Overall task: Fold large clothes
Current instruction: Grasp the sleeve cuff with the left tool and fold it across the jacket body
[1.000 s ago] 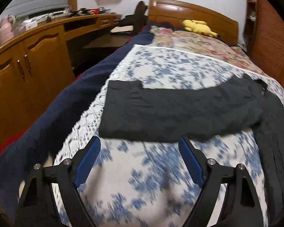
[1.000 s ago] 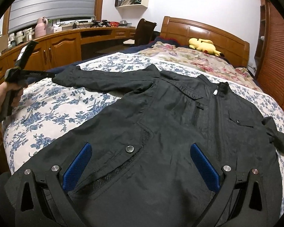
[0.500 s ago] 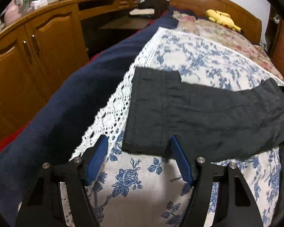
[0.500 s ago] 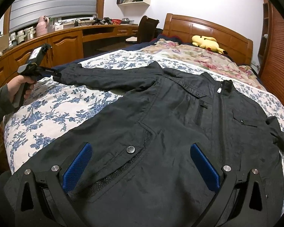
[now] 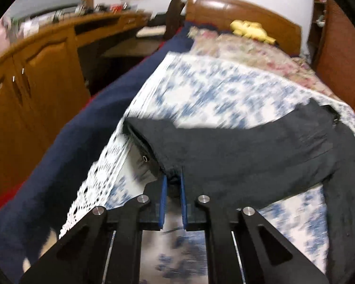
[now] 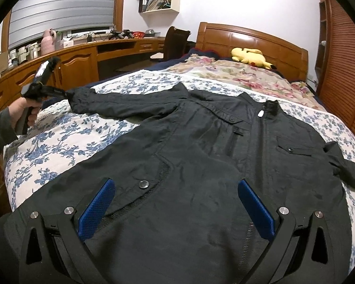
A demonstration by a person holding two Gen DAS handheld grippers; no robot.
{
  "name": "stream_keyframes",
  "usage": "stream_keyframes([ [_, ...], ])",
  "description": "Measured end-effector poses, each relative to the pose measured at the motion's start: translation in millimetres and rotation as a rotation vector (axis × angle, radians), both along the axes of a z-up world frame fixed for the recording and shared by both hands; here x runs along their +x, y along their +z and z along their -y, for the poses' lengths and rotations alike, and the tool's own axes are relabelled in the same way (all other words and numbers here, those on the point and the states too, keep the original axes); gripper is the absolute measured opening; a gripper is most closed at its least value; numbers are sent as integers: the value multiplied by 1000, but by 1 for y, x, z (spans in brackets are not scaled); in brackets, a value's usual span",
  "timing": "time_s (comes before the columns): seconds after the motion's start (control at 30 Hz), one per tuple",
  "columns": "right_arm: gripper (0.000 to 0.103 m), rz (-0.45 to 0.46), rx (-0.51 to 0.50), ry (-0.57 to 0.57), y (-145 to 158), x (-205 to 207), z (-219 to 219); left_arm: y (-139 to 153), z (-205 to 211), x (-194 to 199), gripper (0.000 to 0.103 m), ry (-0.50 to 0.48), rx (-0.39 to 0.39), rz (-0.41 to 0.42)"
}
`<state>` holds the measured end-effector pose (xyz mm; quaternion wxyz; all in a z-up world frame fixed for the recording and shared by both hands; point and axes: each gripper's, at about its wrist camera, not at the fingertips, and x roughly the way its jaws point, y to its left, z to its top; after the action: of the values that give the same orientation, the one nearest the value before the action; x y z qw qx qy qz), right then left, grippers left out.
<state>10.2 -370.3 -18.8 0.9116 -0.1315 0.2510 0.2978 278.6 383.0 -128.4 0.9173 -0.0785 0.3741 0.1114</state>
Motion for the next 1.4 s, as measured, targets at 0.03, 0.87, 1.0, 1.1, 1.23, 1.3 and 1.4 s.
stream_keyframes([
  [0.03, 103, 2, 4, -5, 0, -2, 4, 9, 9, 0, 10, -13, 11, 14],
  [0.87, 103, 33, 86, -130, 10, -30, 115, 111, 309, -51, 8, -425, 100, 196],
  [1.0, 103, 12, 105, -135, 12, -28, 110, 94, 323, -65, 8, -400, 100, 185],
  [1.1, 103, -2, 111, -126, 14, -25, 110, 84, 328, -72, 8, -392, 96, 184],
  [1.23, 103, -16, 107, -120, 12, -22, 108, 82, 326, -79, 9, -396, 83, 192],
  [1.3, 103, -14, 113, -108, 15, -22, 106, 84, 323, -79, 10, -395, 52, 190],
  [1.4, 103, -13, 107, -103, 15, -21, 97, 90, 318, -85, 19, -410, 41, 197],
])
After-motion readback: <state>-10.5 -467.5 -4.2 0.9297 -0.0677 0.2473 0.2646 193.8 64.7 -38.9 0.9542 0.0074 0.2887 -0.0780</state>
